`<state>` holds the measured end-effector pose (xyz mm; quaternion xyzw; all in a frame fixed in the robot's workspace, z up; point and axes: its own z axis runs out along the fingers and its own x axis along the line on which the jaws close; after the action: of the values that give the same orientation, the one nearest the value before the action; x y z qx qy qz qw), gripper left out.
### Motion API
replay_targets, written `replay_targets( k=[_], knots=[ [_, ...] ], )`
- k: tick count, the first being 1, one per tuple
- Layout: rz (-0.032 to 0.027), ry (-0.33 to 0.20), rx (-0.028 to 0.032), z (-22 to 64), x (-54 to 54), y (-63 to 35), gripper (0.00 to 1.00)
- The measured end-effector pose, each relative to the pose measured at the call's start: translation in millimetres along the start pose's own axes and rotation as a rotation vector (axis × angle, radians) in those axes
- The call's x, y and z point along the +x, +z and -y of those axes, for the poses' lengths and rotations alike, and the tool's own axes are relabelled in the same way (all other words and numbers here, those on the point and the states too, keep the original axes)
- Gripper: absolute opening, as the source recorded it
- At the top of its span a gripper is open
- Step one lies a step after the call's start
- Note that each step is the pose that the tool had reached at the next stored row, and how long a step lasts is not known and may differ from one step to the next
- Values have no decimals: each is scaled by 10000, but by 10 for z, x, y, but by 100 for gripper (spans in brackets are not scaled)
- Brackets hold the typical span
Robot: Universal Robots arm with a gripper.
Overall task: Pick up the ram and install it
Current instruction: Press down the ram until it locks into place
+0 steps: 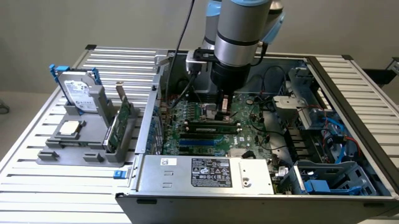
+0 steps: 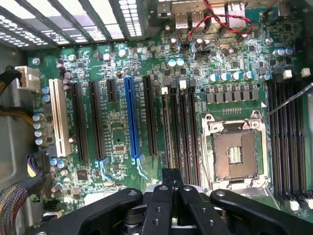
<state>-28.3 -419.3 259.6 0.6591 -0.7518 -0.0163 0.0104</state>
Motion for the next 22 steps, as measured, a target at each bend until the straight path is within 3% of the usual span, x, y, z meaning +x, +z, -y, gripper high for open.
replay_targets(
  k=[22],
  knots=[
    [151,3975,23,1,1,34,11]
  ],
)
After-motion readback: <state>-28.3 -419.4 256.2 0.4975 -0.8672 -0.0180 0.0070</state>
